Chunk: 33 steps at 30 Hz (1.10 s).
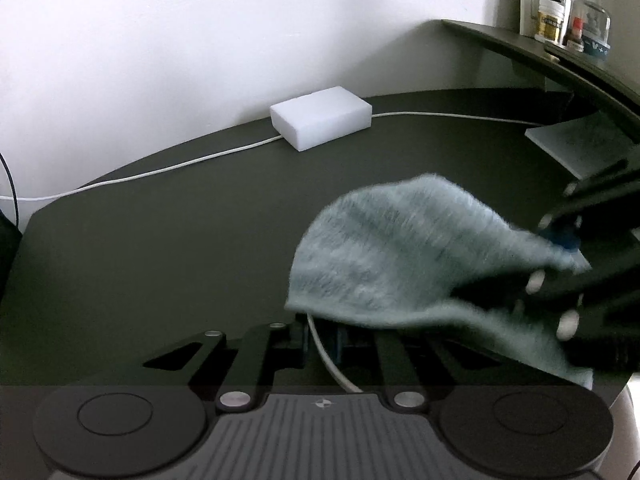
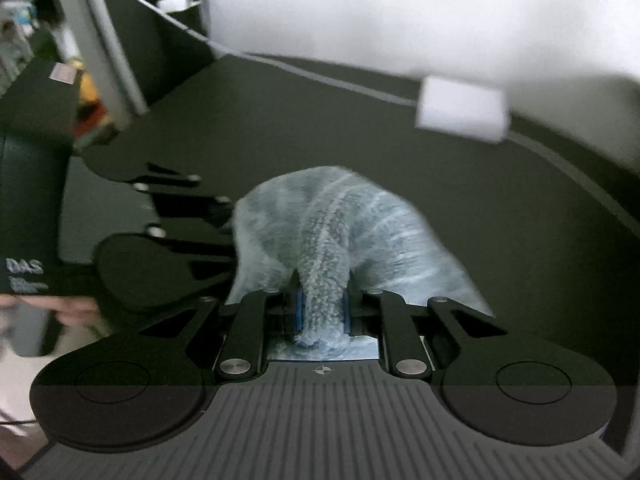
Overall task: Clean bowl
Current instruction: 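Rub the towel around inside the bowl with the right gripper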
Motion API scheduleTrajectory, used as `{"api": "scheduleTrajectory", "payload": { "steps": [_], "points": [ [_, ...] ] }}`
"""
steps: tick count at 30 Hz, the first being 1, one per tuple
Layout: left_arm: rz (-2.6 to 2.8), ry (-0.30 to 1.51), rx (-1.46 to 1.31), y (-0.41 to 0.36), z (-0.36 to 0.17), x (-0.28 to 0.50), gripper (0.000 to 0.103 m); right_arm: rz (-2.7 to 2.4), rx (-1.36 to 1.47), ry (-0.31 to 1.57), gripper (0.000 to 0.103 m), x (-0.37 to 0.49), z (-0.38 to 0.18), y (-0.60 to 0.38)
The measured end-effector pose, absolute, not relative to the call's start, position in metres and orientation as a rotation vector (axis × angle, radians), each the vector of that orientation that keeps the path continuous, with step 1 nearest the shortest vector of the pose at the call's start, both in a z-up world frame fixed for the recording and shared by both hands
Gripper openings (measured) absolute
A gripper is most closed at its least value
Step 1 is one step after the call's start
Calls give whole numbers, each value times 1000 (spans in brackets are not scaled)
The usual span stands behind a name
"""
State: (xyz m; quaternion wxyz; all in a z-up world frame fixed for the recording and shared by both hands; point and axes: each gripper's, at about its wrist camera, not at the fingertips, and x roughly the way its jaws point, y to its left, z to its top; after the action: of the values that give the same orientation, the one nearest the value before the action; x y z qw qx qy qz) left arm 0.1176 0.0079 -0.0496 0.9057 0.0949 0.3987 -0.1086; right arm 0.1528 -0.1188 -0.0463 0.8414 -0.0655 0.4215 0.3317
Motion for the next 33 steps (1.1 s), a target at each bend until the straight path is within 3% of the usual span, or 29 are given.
{"api": "scheduleTrajectory", "payload": {
  "steps": [4,11,22,27,31,33],
  "points": [
    [-229,825,202,7,-50,118,11,719,-49,862,18,173,-43,-110],
    [-207,822,226,2,-52,116,13,607,-127,811,17,179,-39,-87],
    [-204,853,144,8,-50,109,13,574,5,791,18,132,-40,-155],
    [-227,829,161,17,-41,126,26,628,50,789,18,154,-43,-151],
    [-260,822,242,11,-44,140,25,676,30,803,18,178,-47,-137],
    [-255,828,235,10,-47,141,15,706,18,813,18,189,-49,-130]
  ]
}}
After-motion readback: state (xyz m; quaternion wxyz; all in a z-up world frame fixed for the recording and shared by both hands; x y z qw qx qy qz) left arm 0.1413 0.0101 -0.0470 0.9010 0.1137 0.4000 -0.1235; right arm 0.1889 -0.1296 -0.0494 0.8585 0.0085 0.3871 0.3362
